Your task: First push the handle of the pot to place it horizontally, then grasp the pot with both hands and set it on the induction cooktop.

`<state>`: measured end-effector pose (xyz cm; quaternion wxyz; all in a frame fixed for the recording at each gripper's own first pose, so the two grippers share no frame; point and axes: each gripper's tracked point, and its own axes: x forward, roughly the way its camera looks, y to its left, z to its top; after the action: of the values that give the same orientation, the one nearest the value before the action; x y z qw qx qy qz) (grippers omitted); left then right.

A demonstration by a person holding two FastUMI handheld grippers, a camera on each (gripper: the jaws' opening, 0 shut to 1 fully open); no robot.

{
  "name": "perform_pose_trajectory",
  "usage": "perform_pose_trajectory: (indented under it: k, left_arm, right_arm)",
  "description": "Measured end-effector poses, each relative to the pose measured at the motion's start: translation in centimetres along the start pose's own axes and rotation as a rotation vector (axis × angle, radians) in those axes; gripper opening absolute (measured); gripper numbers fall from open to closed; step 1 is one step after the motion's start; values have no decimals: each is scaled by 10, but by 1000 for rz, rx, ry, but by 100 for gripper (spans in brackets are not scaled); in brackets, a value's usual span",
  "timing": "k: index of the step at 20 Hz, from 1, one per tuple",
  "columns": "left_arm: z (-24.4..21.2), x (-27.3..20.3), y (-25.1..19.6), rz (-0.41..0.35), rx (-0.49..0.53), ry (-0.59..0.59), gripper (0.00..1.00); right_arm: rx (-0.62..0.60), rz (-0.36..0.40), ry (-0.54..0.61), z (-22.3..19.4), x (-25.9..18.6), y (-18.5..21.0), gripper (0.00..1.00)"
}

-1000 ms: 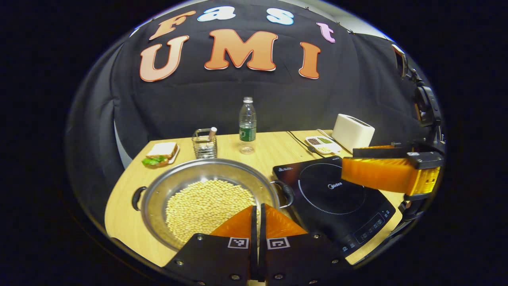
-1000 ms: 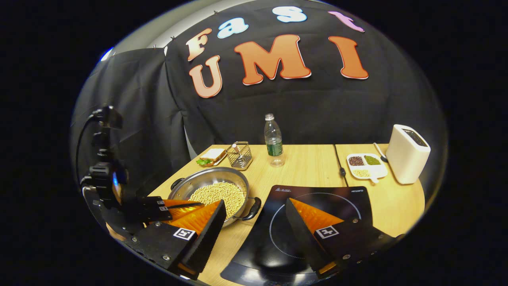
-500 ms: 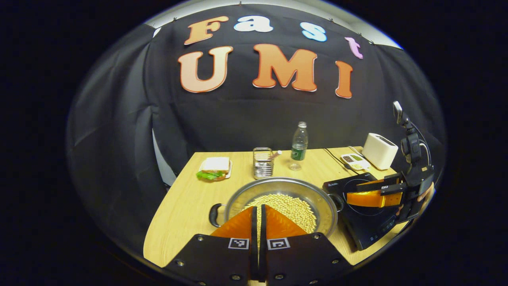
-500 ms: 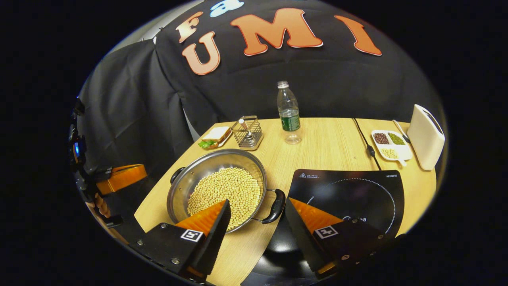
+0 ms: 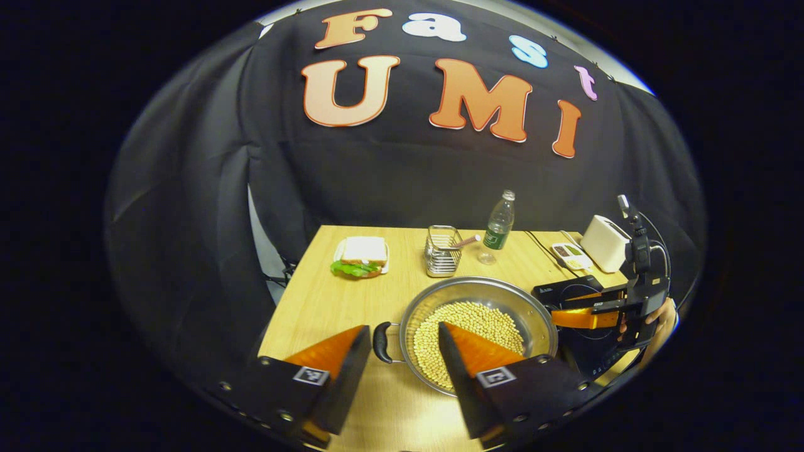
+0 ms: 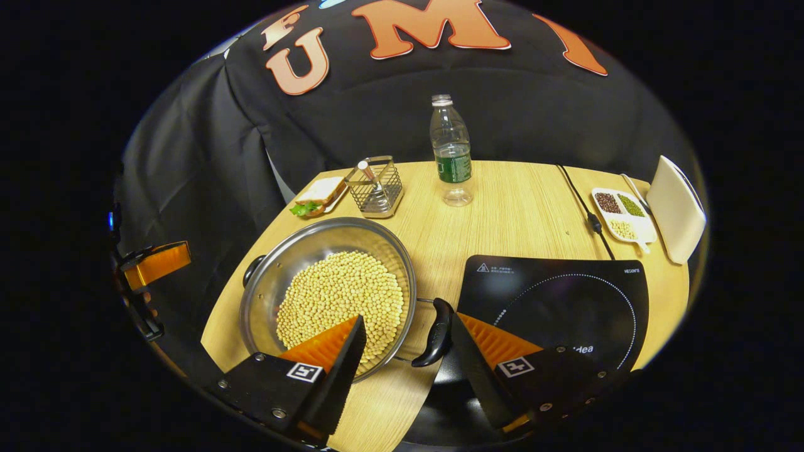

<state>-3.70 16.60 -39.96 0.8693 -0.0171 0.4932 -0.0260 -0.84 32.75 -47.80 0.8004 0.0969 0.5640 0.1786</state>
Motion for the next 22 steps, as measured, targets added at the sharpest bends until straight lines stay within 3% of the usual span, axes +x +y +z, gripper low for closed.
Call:
perform_pose_trajectory:
  k: [1,2,5,9,17,18,19,22]
  left_arm:
    - [-5,6,4,5,-13,15,89]
    - [-8,18,11,14,-20,26,94]
    - [-25,44,21,37,-41,80,91]
    - [-52,69,20,10,-57,151,91]
    - [-86,93,37,35,-50,221,92]
    - [-90,96,37,43,-41,229,91]
    - [-94,98,39,52,-27,233,91]
    - [-102,109,44,83,-12,239,91]
  right_arm:
    - [-5,-16,9,-1,2,-2,86]
    - [-7,-31,13,0,7,-5,86]
    - [12,-44,47,-2,23,-4,86]
    - [5,-68,80,-6,33,-5,85]
    - [-42,-78,126,-16,57,-9,75]
    - [-46,-82,120,-15,61,-9,65]
    - [-49,-85,124,-16,62,-9,75]
    - [-64,-99,122,-18,69,-11,75]
